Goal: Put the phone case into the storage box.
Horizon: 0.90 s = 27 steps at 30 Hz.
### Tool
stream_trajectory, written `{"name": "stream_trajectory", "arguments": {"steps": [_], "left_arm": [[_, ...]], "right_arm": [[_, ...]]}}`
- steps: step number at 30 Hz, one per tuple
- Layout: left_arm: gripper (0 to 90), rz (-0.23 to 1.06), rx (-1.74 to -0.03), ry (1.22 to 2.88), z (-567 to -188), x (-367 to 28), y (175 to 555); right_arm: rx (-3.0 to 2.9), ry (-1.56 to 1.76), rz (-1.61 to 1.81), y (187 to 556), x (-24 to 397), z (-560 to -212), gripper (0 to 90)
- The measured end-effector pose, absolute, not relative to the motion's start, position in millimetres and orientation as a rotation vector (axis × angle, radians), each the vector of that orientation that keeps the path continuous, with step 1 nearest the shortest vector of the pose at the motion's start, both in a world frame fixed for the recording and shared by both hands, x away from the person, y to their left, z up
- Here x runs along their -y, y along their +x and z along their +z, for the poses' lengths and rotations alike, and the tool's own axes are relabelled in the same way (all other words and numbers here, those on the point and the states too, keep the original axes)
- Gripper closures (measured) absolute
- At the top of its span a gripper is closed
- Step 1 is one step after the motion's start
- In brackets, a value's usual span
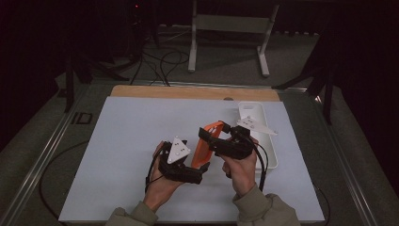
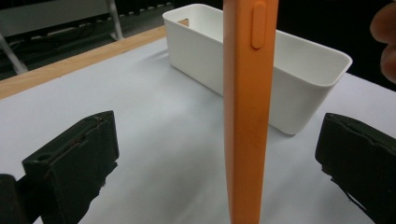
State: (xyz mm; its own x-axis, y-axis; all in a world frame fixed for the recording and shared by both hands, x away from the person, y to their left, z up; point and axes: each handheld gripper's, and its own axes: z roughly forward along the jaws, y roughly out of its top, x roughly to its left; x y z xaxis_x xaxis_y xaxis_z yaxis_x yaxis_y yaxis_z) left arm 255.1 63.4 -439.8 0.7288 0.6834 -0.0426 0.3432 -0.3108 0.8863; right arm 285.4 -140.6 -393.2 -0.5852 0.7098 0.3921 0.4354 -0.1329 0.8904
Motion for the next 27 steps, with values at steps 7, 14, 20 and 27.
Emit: {"name": "stream_trajectory", "arguments": {"steps": [7,14,20,27], "left_arm": [[0.3,0.43,-0.795,1.915,-437,-71,256],[0.3,0.441,-0.798,1.904,-432,-81,254],[0.3,0.45,-0.803,1.898,-428,-91,254],[0.3,0.467,-0.814,1.876,-424,-110,255]], "right_arm": [[-1.9,1.303,1.78,287,142,-393,15.8],[-1.888,1.302,1.775,288,144,-390,15.8],[-1.879,1.301,1.761,290,145,-387,15.8],[-1.87,1.302,1.741,295,146,-384,15.8]]}}
